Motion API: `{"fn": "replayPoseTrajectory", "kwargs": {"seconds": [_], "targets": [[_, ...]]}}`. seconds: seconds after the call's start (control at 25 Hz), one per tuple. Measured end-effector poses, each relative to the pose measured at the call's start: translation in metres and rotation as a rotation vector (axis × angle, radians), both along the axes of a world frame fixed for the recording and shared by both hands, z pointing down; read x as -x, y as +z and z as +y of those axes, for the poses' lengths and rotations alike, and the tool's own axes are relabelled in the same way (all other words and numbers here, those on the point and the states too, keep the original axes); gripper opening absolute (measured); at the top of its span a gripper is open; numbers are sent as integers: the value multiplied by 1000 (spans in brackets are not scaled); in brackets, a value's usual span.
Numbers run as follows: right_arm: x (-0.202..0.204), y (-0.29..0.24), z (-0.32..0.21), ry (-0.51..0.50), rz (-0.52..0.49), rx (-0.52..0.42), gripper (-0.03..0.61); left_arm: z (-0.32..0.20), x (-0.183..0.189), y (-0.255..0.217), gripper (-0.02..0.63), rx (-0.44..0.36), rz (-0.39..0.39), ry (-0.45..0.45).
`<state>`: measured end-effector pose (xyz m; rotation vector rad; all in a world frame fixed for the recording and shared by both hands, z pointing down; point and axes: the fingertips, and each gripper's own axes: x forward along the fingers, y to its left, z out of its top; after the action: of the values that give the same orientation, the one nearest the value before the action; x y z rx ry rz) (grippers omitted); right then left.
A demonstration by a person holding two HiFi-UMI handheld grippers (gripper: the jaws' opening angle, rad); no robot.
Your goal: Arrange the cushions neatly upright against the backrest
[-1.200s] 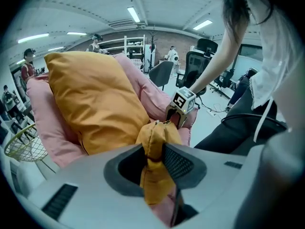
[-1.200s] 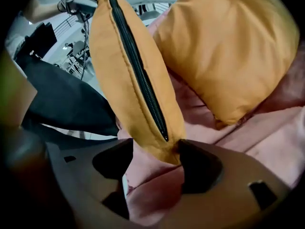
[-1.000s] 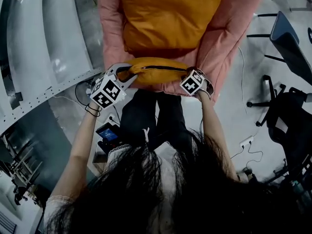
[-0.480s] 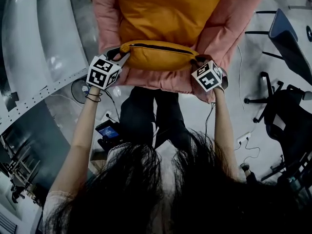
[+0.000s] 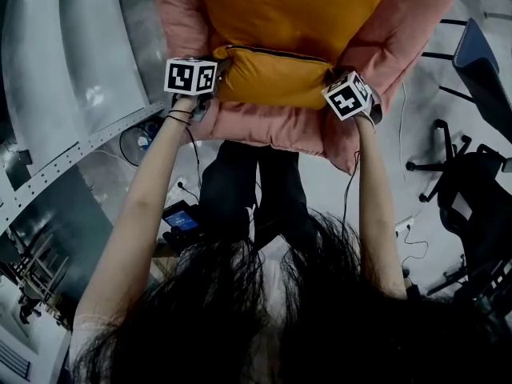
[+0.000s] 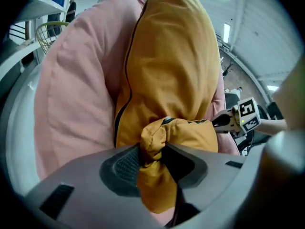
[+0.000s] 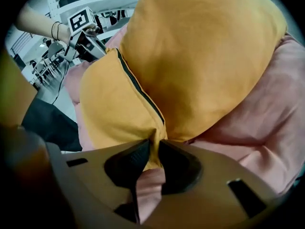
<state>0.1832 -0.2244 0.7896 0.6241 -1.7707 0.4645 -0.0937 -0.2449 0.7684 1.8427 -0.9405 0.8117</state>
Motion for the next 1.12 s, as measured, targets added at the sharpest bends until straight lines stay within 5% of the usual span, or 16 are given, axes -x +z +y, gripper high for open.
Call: {"fn": "replayPoseTrajectory", "kwargs": {"seconds": [0.28, 0.44, 0.76, 0.96, 1.12], "targets": [[4, 33, -3, -23, 42, 55, 81, -18, -14, 31, 152, 19, -13, 26], [0, 55, 9, -50, 76, 102, 81, -14, -24, 33, 161, -22, 37, 76], [-7, 37, 14, -31, 12, 78, 104, 2, -22, 10, 167, 28, 202, 151], [-15, 9, 21, -4, 36, 58, 201, 20, 6, -14, 256, -24, 63, 168], [-19, -27, 25, 102, -37, -12, 213, 28, 20, -46, 261, -105, 27, 56]]}}
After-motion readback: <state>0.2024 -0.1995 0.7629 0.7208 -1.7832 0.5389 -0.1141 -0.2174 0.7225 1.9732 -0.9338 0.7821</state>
